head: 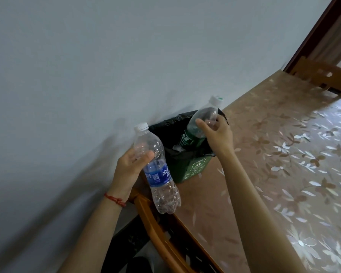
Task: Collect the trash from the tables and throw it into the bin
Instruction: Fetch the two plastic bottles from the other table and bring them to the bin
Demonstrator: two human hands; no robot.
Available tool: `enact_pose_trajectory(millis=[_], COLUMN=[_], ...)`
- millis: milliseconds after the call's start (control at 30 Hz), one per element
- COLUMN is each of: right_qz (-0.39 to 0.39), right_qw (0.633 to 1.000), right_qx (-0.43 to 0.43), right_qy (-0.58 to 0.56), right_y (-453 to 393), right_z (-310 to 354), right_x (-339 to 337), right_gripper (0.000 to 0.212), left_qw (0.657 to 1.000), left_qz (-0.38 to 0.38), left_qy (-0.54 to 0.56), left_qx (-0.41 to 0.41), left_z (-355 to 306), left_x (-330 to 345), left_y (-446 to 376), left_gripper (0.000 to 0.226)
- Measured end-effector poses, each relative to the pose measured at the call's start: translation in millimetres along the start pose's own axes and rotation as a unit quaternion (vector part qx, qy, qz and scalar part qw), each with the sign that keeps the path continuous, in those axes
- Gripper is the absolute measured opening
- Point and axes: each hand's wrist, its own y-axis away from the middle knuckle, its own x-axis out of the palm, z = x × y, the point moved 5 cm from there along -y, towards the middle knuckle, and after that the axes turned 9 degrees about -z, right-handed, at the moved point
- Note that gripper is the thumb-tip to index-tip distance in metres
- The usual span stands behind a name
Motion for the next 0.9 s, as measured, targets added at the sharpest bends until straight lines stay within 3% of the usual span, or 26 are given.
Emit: enact_pose_trajectory(millis=[200,300,467,667,733,833,900], right_qz=[-0.031,-0.058,-0.040,0.021,0.040,0.061,0.074], right_qw=[0.993,0.988,0.991,0.970,0.952,0.913,0.897], right_qx=[-0.009,-0.017,-0.018,-0.098,-0.133,-0.191,-0.208], right_qy=[0.116,0.145,0.126,0.223,0.274,0.354,0.383], right_y=[8.9,15.5,42.8,90.0,102.6,119.7,127.7], right_z=[-27.6,-33.7,-39.4,-54.7,-63.5,-74.1,-80.5], right_x=[-8.7,-22.9,-43.7,-45.6,-42.9,-36.6,-32.9], right_gripper=[0.064,0.079,0.061,0.057,0.055,0.052,0.053], left_qw=[0.999,0.997,0.988,0.973,0.968,0.964,0.959], left_qz=[-0.001,-0.012,-0.048,-0.125,-0.140,-0.160,-0.177], left_qy=[0.025,0.055,0.135,0.184,0.197,0.206,0.218], left_qx=[0.037,0.049,0.058,0.064,0.064,0.054,0.048], left_z=[-16.5,-29.2,-53.9,-64.9,-62.2,-57.9,-53.4], left_x=[-5.6,-3.9,3.7,23.0,29.6,39.6,45.3], left_y=[2.2,1.6,-4.2,-17.6,-21.9,-23.4,-23.6], left_gripper=[0.091,0.081,0.097,0.050,0.048,0.062,0.054])
